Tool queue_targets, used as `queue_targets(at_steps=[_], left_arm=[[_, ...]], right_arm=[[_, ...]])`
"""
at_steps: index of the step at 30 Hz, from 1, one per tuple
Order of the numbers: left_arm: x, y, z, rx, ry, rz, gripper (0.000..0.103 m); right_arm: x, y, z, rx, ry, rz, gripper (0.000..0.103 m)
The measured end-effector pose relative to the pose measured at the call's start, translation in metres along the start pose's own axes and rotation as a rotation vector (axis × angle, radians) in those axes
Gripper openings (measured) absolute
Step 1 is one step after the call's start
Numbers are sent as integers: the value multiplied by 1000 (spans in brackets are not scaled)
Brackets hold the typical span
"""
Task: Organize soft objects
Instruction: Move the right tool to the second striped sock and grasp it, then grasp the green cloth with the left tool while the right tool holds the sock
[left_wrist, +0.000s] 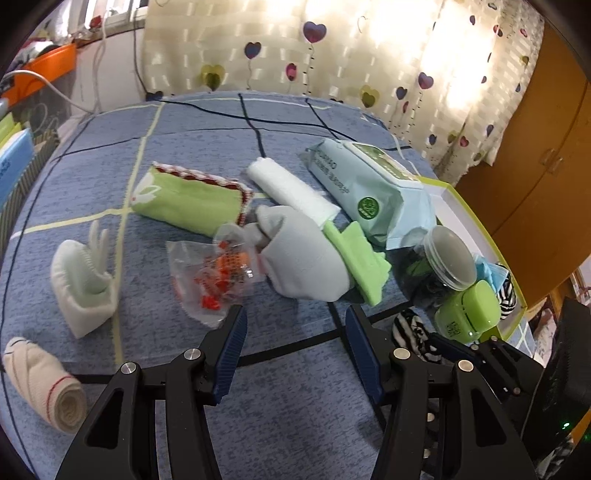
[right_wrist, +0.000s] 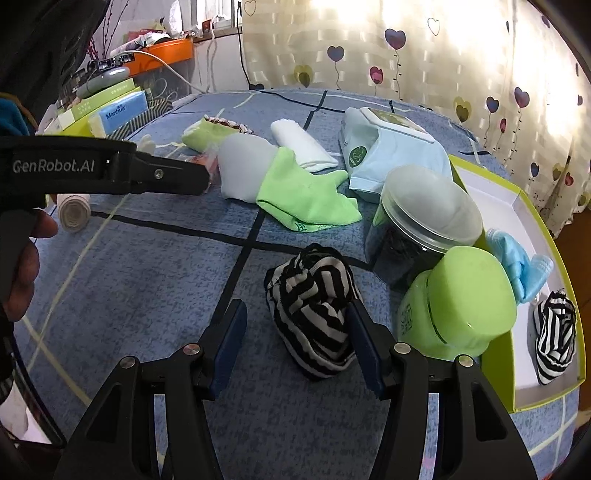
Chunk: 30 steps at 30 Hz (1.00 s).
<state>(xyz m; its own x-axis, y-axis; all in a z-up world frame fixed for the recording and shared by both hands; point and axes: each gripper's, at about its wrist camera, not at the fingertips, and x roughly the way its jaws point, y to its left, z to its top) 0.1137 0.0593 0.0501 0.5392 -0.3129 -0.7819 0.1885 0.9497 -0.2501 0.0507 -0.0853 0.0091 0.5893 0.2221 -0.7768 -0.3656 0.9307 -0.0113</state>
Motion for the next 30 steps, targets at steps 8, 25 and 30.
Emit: queue_targets(at_steps=[8, 25, 30], left_arm=[[11, -14, 7, 18, 19, -40, 55], [41, -58, 14, 75, 58, -50, 55], [50, -61, 18, 67, 65, -34, 55]], right_arm=[[1, -3, 2, -5, 5, -25, 27], [-24, -18, -2, -11, -16, -19, 14], [-26, -24, -4, 3, -16, -13, 14]])
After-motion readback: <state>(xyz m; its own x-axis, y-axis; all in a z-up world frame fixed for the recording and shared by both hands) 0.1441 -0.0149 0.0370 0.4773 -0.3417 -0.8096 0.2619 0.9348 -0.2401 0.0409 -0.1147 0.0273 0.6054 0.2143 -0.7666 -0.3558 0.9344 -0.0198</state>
